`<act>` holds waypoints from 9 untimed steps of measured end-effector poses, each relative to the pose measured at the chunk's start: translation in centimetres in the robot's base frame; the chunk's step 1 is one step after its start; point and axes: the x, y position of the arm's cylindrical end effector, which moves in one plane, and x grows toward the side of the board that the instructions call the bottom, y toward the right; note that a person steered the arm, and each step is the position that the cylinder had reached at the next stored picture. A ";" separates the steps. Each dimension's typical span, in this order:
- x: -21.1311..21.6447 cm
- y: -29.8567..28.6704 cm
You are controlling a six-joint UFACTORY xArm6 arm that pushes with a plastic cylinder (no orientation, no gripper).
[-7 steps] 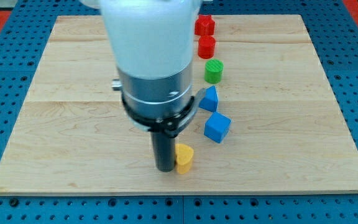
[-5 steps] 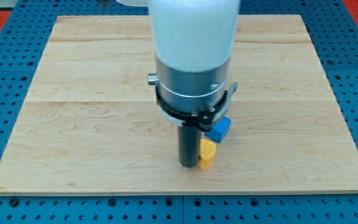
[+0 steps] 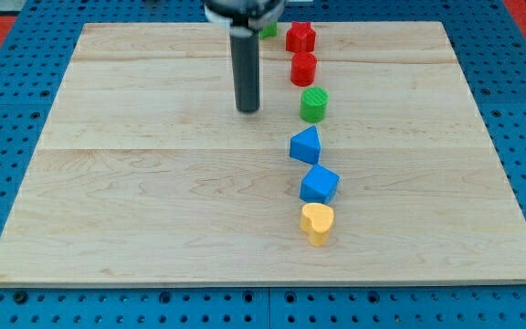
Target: Move the green star right a bit
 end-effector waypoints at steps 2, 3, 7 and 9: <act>-11.3 1.5; -12.0 1.5; -14.7 -3.7; -14.5 -0.7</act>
